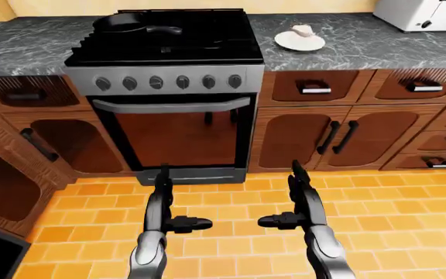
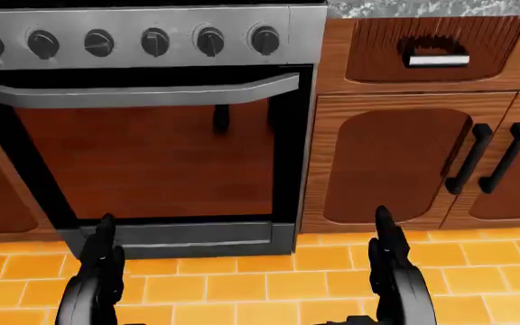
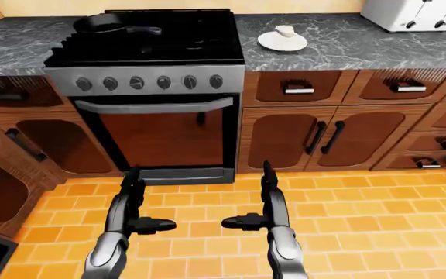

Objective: Pick the chicken breast from the plate and place it in the pan.

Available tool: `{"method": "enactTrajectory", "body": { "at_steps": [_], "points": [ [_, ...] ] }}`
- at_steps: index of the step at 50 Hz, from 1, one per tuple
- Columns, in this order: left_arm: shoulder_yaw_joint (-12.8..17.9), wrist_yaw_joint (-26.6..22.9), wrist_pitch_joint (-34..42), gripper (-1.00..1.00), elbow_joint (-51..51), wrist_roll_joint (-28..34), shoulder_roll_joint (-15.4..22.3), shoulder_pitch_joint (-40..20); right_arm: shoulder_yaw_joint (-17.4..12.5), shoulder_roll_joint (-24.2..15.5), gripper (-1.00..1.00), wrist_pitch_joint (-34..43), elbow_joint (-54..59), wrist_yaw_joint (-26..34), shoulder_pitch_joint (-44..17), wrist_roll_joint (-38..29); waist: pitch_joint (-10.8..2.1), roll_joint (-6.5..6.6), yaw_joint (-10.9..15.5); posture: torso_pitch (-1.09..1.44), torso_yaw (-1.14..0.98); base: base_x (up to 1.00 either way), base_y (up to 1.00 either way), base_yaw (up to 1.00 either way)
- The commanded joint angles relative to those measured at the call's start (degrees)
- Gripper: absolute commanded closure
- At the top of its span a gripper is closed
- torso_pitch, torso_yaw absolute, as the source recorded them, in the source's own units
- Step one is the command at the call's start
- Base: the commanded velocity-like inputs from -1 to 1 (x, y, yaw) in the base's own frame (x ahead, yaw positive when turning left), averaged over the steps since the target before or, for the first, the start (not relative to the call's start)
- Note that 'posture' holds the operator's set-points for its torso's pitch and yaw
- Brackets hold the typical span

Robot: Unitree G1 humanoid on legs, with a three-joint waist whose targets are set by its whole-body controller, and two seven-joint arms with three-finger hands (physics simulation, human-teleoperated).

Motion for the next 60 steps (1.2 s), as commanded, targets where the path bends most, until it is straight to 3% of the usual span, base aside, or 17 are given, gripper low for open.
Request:
{"method": "enactTrajectory", "body": {
  "at_steps": [1, 3, 4, 5, 7, 8, 12, 19, 26, 29, 41, 43, 49, 51, 58, 59, 60],
  "points": [
    [-2.5, 1.3, -6.4, -1.0, -2.3, 6.7, 1.0, -0.8, 0.9, 0.0, -1.0, -3.8, -3.3, 0.4, -1.0, -0.8, -0.05, -0.45, -0.1, 0.0, 0.0, 0.0, 0.0, 0.0],
    [-1.8, 1.7, -9.2, -1.0, 3.9, 7.6, 0.9, -3.2, 0.6, 0.0, -1.0, -3.1, -1.3, -0.1, -2.3, -0.6, -3.23, -0.08, 0.3, 0.0, 0.0, 0.0, 0.0, 0.0],
    [-1.8, 1.7, -11.7, -1.0, 7.5, 8.1, 1.0, -4.1, 1.0, -0.2, -1.0, -2.8, -0.1, 0.2, -2.8, -1.3, -2.83, -0.16, 0.3, 0.0, 0.0, 0.0, 0.0, 0.0],
    [-1.7, 1.7, -13.9, -1.0, 10.5, 8.2, 0.9, -5.0, 0.9, 0.0, -1.0, -2.9, 0.3, 0.2, -3.1, -1.0, -0.99, -0.42, 0.4, 0.0, 0.0, 0.0, 0.0, 0.0],
    [-1.5, 2.2, -15.7, -1.0, 13.9, 8.9, 0.9, -6.4, 1.0, 0.0, -1.0, -3.0, 1.1, -0.2, -3.5, -1.5, -4.02, -0.46, 0.4, 0.0, 0.0, 0.0, 0.0, 0.0],
    [-1.9, 1.9, -15.4, -1.0, 14.0, 9.1, 0.6, -6.3, 1.1, -0.1, -1.0, -3.2, 1.8, 0.0, -3.7, -1.8, -4.38, -0.47, 0.4, 0.0, 0.0, 0.0, 0.0, 0.0],
    [-2.0, 2.0, -16.4, -1.0, 16.7, 9.6, 0.6, -7.4, 0.9, -0.2, -1.0, -3.4, 2.7, 0.8, -4.4, -1.1, -4.47, -0.46, 0.4, 0.0, 0.0, 0.0, 0.0, 0.0],
    [-2.3, 1.9, -13.4, -1.0, 11.2, 10.3, 0.3, -6.1, 1.3, -0.1, -1.0, -3.4, 1.7, 0.9, -4.1, -2.1, -5.09, -0.36, 0.3, 0.0, 0.0, 0.0, 0.0, 0.0],
    [-0.6, 2.9, -2.2, -1.0, 4.2, 10.0, 1.6, -15.1, -0.5, -1.7, -1.0, 2.9, -0.1, -0.5, -13.0, -3.0, -5.79, -0.18, 0.3, 0.0, 0.0, 0.0, 0.0, 0.0],
    [1.5, 2.7, 5.1, -1.0, -1.1, 7.8, 2.6, -20.2, -2.0, -3.4, -1.0, 7.2, -2.3, -1.1, -18.6, -3.0, -5.81, -0.13, 0.3, 0.0, 0.0, 0.0, 0.0, 0.0],
    [6.4, 5.4, 32.9, -1.0, -20.7, 0.8, 9.9, -43.7, -6.3, -9.8, -1.0, 27.1, -10.8, -5.0, -46.8, 3.8, -4.92, -0.03, 0.2, 0.0, 0.0, 0.0, 0.0, 0.0],
    [6.4, 6.8, 39.0, -1.0, -26.0, -0.9, 11.2, -48.0, -5.7, -11.3, -1.0, 30.1, -11.8, -5.7, -51.6, 4.7, -4.7, -0.04, 0.2, 0.0, 0.0, 0.0, 0.0, 0.0],
    [7.3, 8.7, 53.0, -1.0, -40.8, -5.6, 13.9, -51.2, -4.6, -13.5, -1.0, 38.7, -23.3, -5.1, -51.0, 3.3, -3.08, -0.06, 0.3, 0.0, 0.0, 0.0, 0.0, 0.0],
    [7.5, 9.1, 56.6, -1.0, -44.2, -6.5, 14.6, -52.6, -5.5, -13.6, -1.0, 40.3, -26.1, -4.8, -50.6, 3.6, -2.86, -0.08, 0.3, 0.0, 0.0, 0.0, 0.0, 0.0],
    [6.9, 9.5, 56.9, -1.0, -45.3, -6.7, 15.2, -51.6, -5.1, -13.2, -1.0, 41.5, -28.2, -3.9, -50.4, 3.2, -2.62, -0.04, 0.5, 0.0, 0.0, 0.0, 0.0, 0.0],
    [7.0, 9.4, 57.2, -1.0, -45.6, -6.7, 15.2, -51.7, -5.0, -13.1, -1.0, 41.6, -28.4, -3.8, -50.4, 3.1, -3.76, 0.16, 0.5, 0.0, 0.0, 0.0, -0.12, 0.0],
    [7.1, 9.4, 57.2, -1.0, -45.7, -6.8, 15.2, -51.6, -4.9, -13.0, -1.0, 41.8, -28.6, -3.8, -50.4, 3.1, -3.39, 0.74, 0.5, 0.0, 0.0, 0.0, -0.56, 0.0]
  ]
}}
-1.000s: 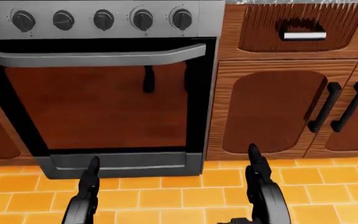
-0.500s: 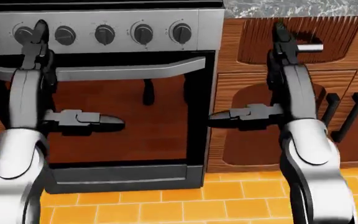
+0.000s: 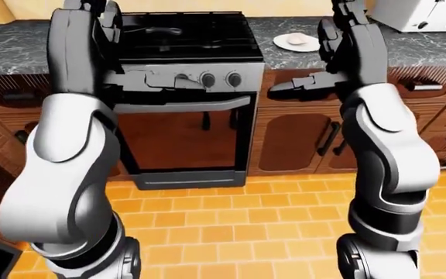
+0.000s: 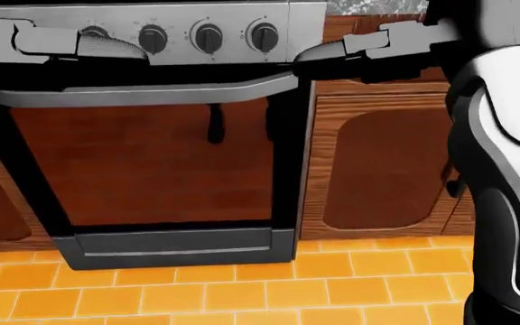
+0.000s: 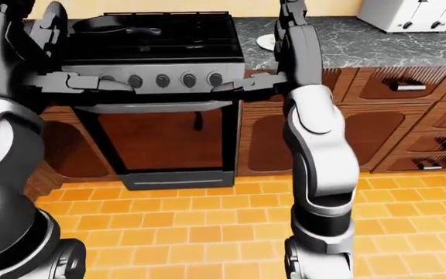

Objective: Pick the chicken breast from the plate and place it in the pan.

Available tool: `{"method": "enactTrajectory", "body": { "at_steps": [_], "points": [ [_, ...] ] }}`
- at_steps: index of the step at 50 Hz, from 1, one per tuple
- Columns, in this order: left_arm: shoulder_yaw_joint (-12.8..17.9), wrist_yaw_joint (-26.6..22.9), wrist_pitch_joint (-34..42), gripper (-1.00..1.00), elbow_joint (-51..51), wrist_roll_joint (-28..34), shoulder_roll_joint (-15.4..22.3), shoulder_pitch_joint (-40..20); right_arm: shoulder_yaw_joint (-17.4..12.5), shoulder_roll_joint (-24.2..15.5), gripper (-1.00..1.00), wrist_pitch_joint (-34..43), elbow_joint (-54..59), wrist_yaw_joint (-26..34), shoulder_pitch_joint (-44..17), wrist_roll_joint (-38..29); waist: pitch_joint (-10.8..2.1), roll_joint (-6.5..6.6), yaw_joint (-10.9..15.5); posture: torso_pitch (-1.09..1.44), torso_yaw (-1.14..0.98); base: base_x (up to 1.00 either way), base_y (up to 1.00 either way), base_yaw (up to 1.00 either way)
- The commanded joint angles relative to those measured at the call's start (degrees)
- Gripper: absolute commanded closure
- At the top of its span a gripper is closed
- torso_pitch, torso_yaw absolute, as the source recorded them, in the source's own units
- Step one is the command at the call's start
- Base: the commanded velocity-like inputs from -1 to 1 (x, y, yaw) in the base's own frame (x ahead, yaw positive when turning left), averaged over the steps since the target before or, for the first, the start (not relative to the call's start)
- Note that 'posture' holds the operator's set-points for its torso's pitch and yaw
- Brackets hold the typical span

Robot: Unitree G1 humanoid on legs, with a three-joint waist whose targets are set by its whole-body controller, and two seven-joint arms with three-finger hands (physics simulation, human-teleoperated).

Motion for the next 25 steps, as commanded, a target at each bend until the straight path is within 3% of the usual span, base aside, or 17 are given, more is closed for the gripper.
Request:
{"method": "enactTrajectory", "body": {
  "at_steps": [1, 2, 5, 11, 12, 13, 14, 15, 18, 22, 23, 25],
  "points": [
    [0.7, 0.0, -1.9, -1.0, -1.8, 0.2, 0.4, -1.8, -0.3, -0.5, -1.0, -1.9, -2.1, 0.1, -2.3, -0.4, -1.93, 2.11, -0.2, 0.0, 0.0, 0.0, -0.71, 0.0],
    [0.7, -0.1, -2.0, -1.0, -1.7, 0.3, 0.4, -1.7, -0.3, -0.4, -1.0, -1.7, -2.1, 0.1, -2.3, -0.5, -2.18, 3.21, -0.6, 0.0, 0.0, 0.0, -0.71, 0.0],
    [1.6, -0.2, -1.3, -1.0, -2.1, -0.3, 0.6, -2.0, -0.5, -0.4, -1.0, -1.2, -2.5, 0.3, -2.6, -0.7, -2.93, 3.44, -0.2, 0.0, 0.0, 0.0, -0.71, 0.0],
    [1.4, 0.2, -0.8, -1.0, -2.7, -0.9, 0.7, -2.0, -0.3, -0.4, -1.0, -0.9, -3.0, 0.5, -2.5, -1.0, -1.9, 1.06, 0.6, 0.0, 0.0, 0.0, -0.68, 0.0],
    [1.3, 0.4, -0.6, -1.0, -2.9, -1.0, 0.5, -2.2, -0.2, -0.3, -1.0, -0.7, -3.4, 0.6, -2.7, -1.1, -0.96, -0.09, 1.0, 0.0, 0.0, 0.0, 0.0, 0.0],
    [1.0, 0.6, -0.6, -1.0, -3.1, -1.0, 0.4, -2.2, 0.1, -0.4, -1.0, -0.7, -3.3, 0.7, -2.6, -1.5, -0.23, -3.72, 1.6, 0.0, 0.0, 0.0, 0.0, 0.0],
    [0.9, 0.6, -0.5, -1.0, -3.2, -1.1, 0.4, -2.2, 0.0, -0.3, -1.0, -0.8, -3.3, 0.8, -2.5, -1.6, -1.07, -7.4, 0.9, 0.0, 0.0, 0.0, 0.0, 0.0],
    [1.0, 0.5, -0.2, -1.0, -3.5, -1.2, 0.4, -2.3, -0.2, -0.1, -1.0, -0.9, -3.4, 0.9, -2.5, -1.5, 0.33, -5.07, 0.7, 0.0, 0.0, 0.0, 0.0, 0.0],
    [1.0, 0.5, 0.0, -1.0, -3.6, -1.2, 0.4, -1.8, 0.1, 0.0, -1.0, -0.4, -3.9, 1.0, -2.6, -1.7, -0.34, -3.52, 0.3, 0.0, 0.0, 0.0, 0.0, 0.0],
    [0.8, 0.7, 0.4, -1.0, -4.3, -1.6, 0.1, -2.2, -0.3, 0.2, -1.0, -0.5, -3.8, 1.2, -2.6, -1.6, 0.12, -1.88, -0.2, 0.0, 0.0, 0.0, 0.0, 0.0],
    [0.8, 0.8, 0.2, -1.0, -4.2, -1.6, -0.1, -2.1, -0.3, 0.3, -1.0, -0.2, -4.0, 1.1, -2.6, -1.5, -1.13, -1.78, -0.2, 0.0, 0.0, 0.0, -0.11, 0.0],
    [0.6, 1.0, 0.6, -1.0, -4.5, -1.7, -0.2, -2.2, -0.1, 0.3, -1.0, -0.1, -4.1, 1.1, -2.6, -1.6, -1.12, 0.25, -0.3, 0.0, 0.0, 0.0, -0.36, 0.0]
  ]
}}
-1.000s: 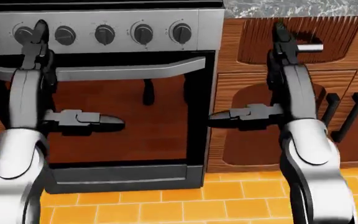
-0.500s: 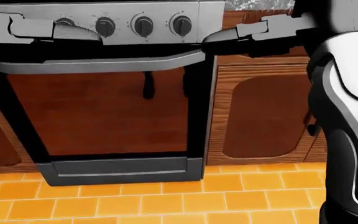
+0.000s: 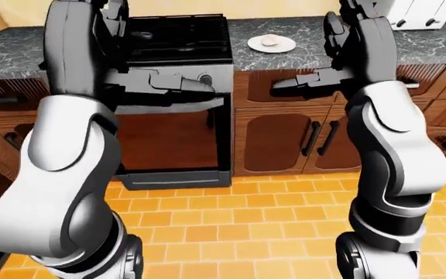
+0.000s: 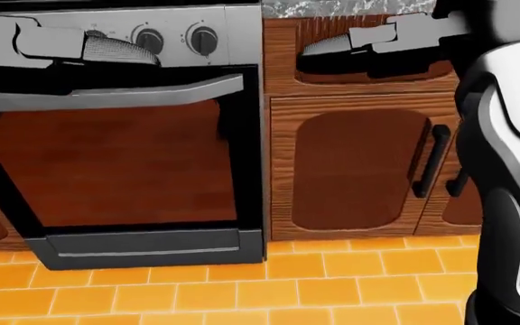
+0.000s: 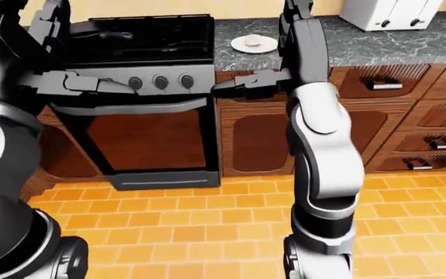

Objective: Pick the chicken breast from the plate and place it in the pan.

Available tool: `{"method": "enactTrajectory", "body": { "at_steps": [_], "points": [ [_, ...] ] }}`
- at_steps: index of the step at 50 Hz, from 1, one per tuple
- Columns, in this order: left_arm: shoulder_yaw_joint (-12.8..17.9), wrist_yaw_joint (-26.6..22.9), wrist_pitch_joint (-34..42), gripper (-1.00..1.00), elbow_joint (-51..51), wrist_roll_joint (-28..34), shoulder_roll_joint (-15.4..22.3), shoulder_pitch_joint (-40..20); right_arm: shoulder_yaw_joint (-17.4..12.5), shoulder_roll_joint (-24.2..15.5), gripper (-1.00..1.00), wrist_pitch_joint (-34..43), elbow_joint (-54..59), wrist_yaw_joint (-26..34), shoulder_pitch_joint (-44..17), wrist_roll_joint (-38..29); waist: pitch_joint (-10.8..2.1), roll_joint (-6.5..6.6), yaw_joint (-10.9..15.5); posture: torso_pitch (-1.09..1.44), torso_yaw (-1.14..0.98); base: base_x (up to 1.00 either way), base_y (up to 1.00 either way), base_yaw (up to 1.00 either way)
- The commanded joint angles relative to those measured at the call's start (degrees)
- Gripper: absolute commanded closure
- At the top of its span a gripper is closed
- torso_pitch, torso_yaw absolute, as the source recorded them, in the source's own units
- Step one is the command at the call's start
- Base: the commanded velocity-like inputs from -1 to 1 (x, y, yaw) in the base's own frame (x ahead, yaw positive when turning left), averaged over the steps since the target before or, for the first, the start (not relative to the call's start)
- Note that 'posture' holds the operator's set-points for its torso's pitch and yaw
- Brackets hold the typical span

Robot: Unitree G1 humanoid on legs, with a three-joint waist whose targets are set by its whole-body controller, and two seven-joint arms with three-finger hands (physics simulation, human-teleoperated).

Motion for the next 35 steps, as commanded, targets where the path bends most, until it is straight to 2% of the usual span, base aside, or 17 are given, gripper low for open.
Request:
{"method": "enactTrajectory", "body": {
  "at_steps": [1, 2, 5, 9, 10, 11, 15, 17, 18, 21, 23, 26, 28, 29, 30, 32, 35],
  "points": [
    [1.1, 0.6, -0.9, -1.0, -0.9, 0.5, 0.5, -1.1, 0.5, 0.0, -1.0, -1.8, -1.7, 0.2, -1.9, 0.3, -0.63, 0.78, 0.1, 0.0, 0.0, 0.0, -0.63, 0.0],
    [1.2, 0.7, -0.8, -1.0, -0.9, 0.4, 0.5, -1.2, 0.5, 0.0, -1.0, -1.9, -1.7, 0.1, -1.9, 0.2, -0.83, 3.66, 0.1, 0.0, 0.0, 0.0, -0.64, 0.0],
    [1.2, 0.9, -1.1, -1.0, -0.8, 0.3, 0.4, -1.0, 0.8, 0.0, -1.0, -2.6, -1.3, 0.2, -1.6, -0.1, -1.47, 2.14, 0.6, 0.0, 0.0, 0.0, -0.49, 0.0],
    [1.3, 1.2, -1.2, -1.0, -0.9, -0.1, 0.3, -0.9, 1.1, 0.0, -1.0, -2.5, -1.8, 0.6, -1.7, -0.6, -0.75, -4.85, 1.4, 0.0, 0.0, 0.0, -0.01, 0.0],
    [1.3, 1.3, -1.3, -1.0, -0.8, -0.2, 0.3, -0.9, 1.3, 0.0, -1.0, -2.4, -2.0, 0.7, -1.8, -0.8, -1.02, -4.84, 2.2, 0.0, 0.0, 0.0, 0.0, 0.0],
    [1.3, 1.3, -1.3, -1.0, -0.8, -0.3, 0.3, -0.9, 1.4, 0.1, -1.0, -2.5, -2.1, 1.0, -1.8, -1.0, 0.12, -3.8, 1.5, 0.0, 0.0, 0.0, 0.0, 0.0],
    [1.6, 1.7, -1.5, -1.0, -0.7, -0.9, 0.4, -0.9, 1.3, 0.5, -1.0, -3.0, -1.9, 1.4, -1.7, -1.2, -0.92, -0.9, 1.1, 0.0, 0.0, 0.0, 0.0, 0.0],
    [1.6, 1.9, -1.2, -1.0, -1.0, -1.2, 0.4, -1.0, 1.3, 0.5, -1.0, -2.4, -2.4, 1.6, -1.8, -1.3, -0.92, -1.24, 0.6, 0.0, 0.0, 0.0, 0.0, 0.0],
    [1.7, 2.0, -1.2, -1.0, -1.0, -1.4, 0.4, -1.0, 1.2, 0.5, -1.0, -2.6, -2.6, 1.7, -1.8, -1.2, -2.69, -1.04, 0.5, 0.0, 0.0, 0.2, 0.0, 0.0],
    [1.7, 2.2, -1.2, -1.0, -1.1, -1.7, 0.6, -1.0, 1.6, 0.3, -1.0, -2.8, -2.5, 2.1, -1.6, -2.0, 2.47, -1.21, 0.8, 0.0, 0.0, 0.74, 0.0, 0.0],
    [1.7, 2.3, -1.2, -1.0, -1.1, -1.9, 0.7, -1.0, 1.7, 0.4, -1.0, -2.8, -2.4, 2.2, -1.5, -2.3, 3.41, -2.49, 1.2, 0.0, 0.0, 1.0, 0.0, 0.0],
    [1.8, 2.5, -1.3, -1.0, -1.1, -2.1, 0.7, -1.0, 1.8, 0.6, -1.0, -2.9, -2.1, 2.5, -1.6, -2.9, 1.84, -3.73, 2.4, 0.0, 0.0, 0.99, 0.0, 0.0],
    [1.6, 2.7, -1.4, -1.0, -1.0, -2.2, 0.8, -0.9, 1.6, 0.7, -1.0, -3.1, -2.0, 2.7, -1.4, -3.1, 0.75, -6.51, 2.9, 0.0, 0.0, 1.0, 0.0, 0.0],
    [1.6, 2.7, -1.5, -1.0, -0.9, -2.2, 0.8, -0.9, 1.6, 0.7, -1.0, -3.0, -2.0, 2.7, -1.5, -3.2, -1.07, -9.44, 2.9, 0.0, 0.0, 0.93, 0.0, 0.0],
    [1.6, 2.7, -1.5, -1.0, -0.9, -2.3, 0.8, -0.9, 1.6, 0.8, -1.0, -2.8, -1.9, 2.7, -1.5, -3.3, 1.08, -7.33, 2.9, 0.0, 0.0, 0.78, 0.0, 0.0],
    [1.6, 2.8, -1.6, -1.0, -0.9, -2.3, 0.9, -0.8, 1.7, 0.9, -1.0, -2.4, -1.9, 2.6, -1.6, -3.5, -0.91, -6.7, 2.6, 0.0, 0.0, 0.57, 0.0, 0.0],
    [1.3, 2.8, -1.9, -1.0, -0.7, -2.2, 0.9, -0.6, 1.8, 1.0, -1.0, -2.1, -1.8, 2.7, -1.7, -4.0, -1.68, -5.31, 1.8, 0.0, 0.0, 0.11, 0.0, 0.0]
  ]
}}
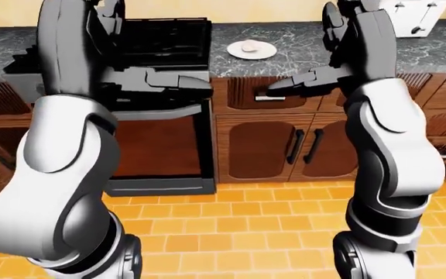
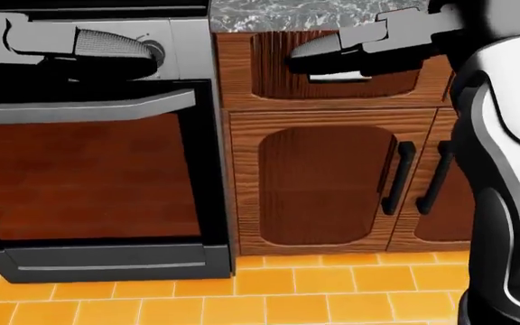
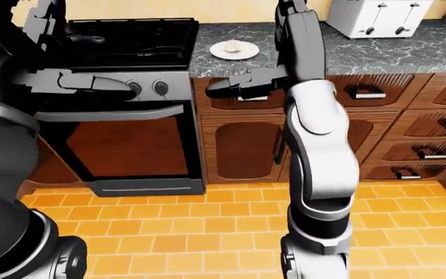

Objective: Pick the chicken breast from the plate and place it in the pan.

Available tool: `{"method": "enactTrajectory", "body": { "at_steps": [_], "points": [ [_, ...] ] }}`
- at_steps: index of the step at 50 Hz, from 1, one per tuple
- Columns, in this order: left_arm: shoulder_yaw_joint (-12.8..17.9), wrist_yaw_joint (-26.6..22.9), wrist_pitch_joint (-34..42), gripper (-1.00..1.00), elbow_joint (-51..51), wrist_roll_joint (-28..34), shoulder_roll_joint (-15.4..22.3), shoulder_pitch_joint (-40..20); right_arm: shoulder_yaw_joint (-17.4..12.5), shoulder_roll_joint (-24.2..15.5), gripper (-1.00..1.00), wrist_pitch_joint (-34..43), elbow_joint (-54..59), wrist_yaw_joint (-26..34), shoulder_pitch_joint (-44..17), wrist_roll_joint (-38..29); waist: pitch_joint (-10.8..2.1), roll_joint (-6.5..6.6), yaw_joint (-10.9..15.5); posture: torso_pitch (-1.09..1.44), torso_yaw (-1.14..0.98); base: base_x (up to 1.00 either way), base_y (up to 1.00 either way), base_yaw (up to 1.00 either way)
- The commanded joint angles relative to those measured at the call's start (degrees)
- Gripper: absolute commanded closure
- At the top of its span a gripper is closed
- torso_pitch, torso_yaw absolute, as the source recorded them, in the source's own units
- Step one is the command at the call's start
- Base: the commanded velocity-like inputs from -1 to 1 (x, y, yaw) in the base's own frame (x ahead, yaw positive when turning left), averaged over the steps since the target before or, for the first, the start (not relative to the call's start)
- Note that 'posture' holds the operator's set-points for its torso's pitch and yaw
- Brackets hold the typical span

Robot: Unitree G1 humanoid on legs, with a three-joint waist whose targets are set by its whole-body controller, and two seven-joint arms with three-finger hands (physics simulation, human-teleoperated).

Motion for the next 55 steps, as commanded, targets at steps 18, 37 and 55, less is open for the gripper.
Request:
{"method": "enactTrajectory", "body": {
  "at_steps": [18, 37, 55],
  "points": [
    [0.3, -0.1, -1.2, -1.0, -0.5, 1.3, 0.2, -0.6, 1.1, 0.6, -1.0, -1.9, -0.5, 1.1, -0.7, -1.1, 0.25, -2.22, 0.2, 0.0, 0.0, 0.26, 0.0, 0.0],
    [0.2, -0.3, -1.0, -1.0, -0.8, 1.7, 0.0, -0.6, 1.1, 1.2, -1.0, -1.9, -1.0, 1.9, -0.9, -2.0, 0.06, 3.99, -0.4, 0.0, 0.0, 0.01, 0.0, 0.0],
    [0.0, -0.7, -1.0, -1.0, -0.8, 2.3, -0.2, -0.4, 2.1, 1.2, -1.0, -2.4, -0.5, 3.2, -0.6, -4.6, -1.67, -0.21, -0.9, 0.0, 0.0, 0.08, 0.16, 0.0]
  ]
}}
